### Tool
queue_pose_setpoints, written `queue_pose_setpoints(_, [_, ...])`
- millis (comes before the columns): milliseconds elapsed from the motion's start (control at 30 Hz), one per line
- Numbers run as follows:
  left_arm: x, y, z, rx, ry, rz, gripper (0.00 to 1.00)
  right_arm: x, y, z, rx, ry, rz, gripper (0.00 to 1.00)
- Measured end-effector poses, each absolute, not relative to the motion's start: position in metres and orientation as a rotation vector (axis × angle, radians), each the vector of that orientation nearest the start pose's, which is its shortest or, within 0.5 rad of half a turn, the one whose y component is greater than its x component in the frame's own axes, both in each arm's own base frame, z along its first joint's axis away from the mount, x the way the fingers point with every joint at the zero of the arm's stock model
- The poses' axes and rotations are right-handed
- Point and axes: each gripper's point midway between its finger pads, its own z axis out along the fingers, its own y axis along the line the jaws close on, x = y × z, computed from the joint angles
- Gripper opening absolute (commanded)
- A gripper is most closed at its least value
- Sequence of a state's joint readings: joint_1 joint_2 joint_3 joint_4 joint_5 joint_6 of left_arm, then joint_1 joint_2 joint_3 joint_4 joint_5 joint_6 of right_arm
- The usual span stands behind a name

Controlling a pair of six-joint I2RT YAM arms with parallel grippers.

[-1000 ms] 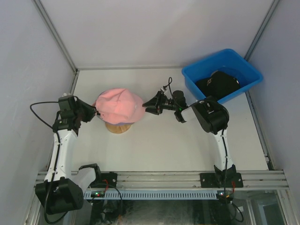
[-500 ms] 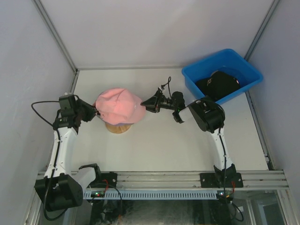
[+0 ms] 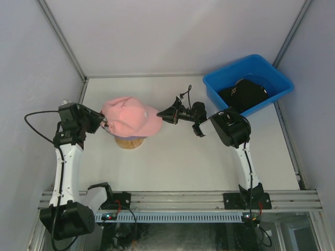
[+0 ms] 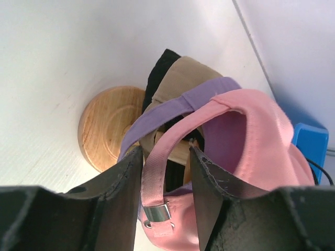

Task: Stack the hats
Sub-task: Stack the hat on the hat.

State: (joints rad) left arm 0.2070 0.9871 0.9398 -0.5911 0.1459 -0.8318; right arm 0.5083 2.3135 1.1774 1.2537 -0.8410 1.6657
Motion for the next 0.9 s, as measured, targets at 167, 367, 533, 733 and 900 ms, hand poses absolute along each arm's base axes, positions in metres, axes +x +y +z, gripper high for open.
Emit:
queue_pose_setpoints(167, [0.301,0.017,0.23,-1.074,1.938,-0.459,0.45,0.373,0.389,0.134,0.233,2.022,2.189,0.11])
queue_pose_setpoints(367, [0.296,0.031,0.237,-1.127,1.887,-0.395,0.42,0.373,0.389,0.134,0.236,2.023,2.191,0.11])
queue_pose_setpoints(533, [0.303,0.032,0.23,-1.137,1.907,-0.404,0.4,0.373,0.389,0.134,0.236,2.024,2.191,0.11])
queue_pose_setpoints(733, [0.317,0.024,0.233,-1.092,1.914,-0.482,0.4,0.372,0.388,0.134,0.234,2.025,2.192,0.11])
queue_pose_setpoints(900, [0.325,0.018,0.24,-1.043,1.902,-0.53,0.4,0.372,0.388,0.134,0.23,2.026,2.194,0.1])
